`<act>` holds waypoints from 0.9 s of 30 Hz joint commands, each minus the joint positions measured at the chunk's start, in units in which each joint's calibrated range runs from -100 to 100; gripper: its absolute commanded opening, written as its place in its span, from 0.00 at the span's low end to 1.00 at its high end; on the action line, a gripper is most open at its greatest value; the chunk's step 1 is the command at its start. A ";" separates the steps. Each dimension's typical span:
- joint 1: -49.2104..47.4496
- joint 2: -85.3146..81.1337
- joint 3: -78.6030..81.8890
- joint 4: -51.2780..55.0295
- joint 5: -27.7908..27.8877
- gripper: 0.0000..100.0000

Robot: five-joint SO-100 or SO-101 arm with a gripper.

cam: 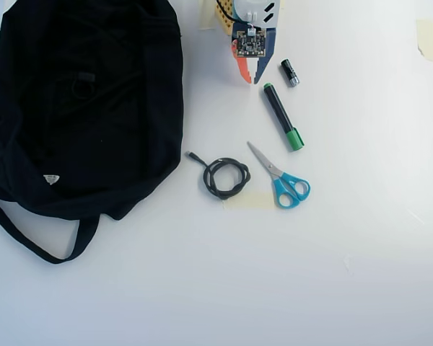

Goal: Put the bike light into the black bag

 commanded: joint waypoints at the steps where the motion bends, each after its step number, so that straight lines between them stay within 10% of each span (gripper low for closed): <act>1: -0.15 -0.83 2.90 2.58 -0.13 0.02; 27: 0.45 -0.83 2.90 2.92 0.13 0.02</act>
